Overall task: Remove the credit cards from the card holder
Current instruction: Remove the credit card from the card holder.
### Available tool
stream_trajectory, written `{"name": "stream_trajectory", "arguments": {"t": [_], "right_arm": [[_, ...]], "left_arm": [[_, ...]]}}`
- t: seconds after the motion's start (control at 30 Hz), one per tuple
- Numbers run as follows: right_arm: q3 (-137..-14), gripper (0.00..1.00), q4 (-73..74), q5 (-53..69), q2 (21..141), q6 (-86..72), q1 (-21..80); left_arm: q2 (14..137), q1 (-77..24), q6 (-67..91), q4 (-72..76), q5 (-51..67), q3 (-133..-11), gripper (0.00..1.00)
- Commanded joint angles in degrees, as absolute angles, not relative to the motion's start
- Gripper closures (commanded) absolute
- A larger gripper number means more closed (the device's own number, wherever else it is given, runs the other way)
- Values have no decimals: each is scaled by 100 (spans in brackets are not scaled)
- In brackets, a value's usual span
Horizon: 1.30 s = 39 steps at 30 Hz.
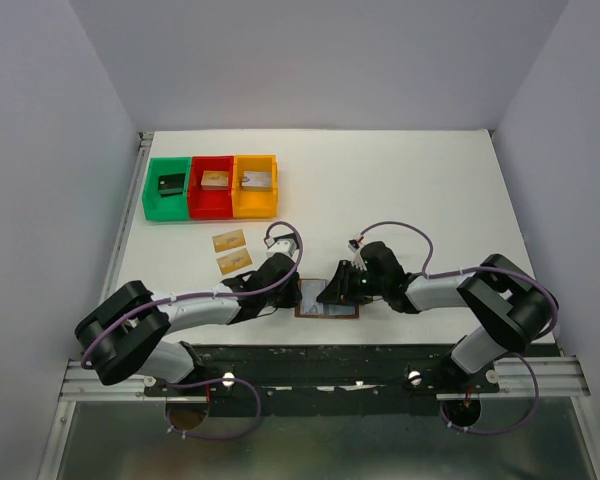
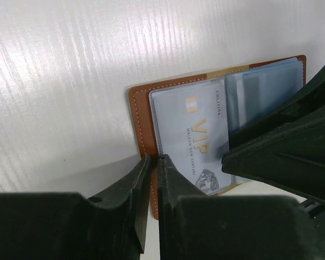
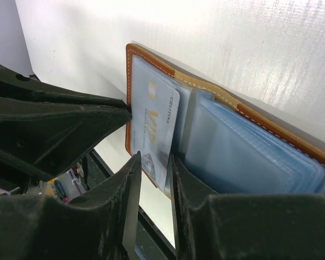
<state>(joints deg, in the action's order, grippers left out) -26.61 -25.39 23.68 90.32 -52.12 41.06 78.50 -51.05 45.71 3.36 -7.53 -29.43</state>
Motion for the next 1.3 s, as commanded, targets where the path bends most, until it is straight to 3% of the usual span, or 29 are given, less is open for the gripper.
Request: {"name": "stream_trajectory", "arguments": {"t": [0.0, 0.57, 0.8, 1.07, 1.27], "right_arm": [[-2593, 64, -2891, 2513, 9246, -5300, 4069], [-2610, 59, -3023, 2662, 9694, -5282, 4025], [-2575, 59, -3910, 3137, 10098, -5581, 4034], [-2479, 61, -4114, 3112, 9888, -5669, 4025], [-2435, 62, -3385, 2857, 9256, -5415, 4025]], "left_arm": [[8077, -5098, 4544, 114, -800, -2892, 78], [8217, -5098, 4553, 264, -712, -2856, 84], [8235, -5098, 4562, 360, -659, -2821, 84], [8235, -5098, 4597, 369, -650, -2795, 84], [8226, -5089, 4649, 325, -694, -2777, 89]]}}
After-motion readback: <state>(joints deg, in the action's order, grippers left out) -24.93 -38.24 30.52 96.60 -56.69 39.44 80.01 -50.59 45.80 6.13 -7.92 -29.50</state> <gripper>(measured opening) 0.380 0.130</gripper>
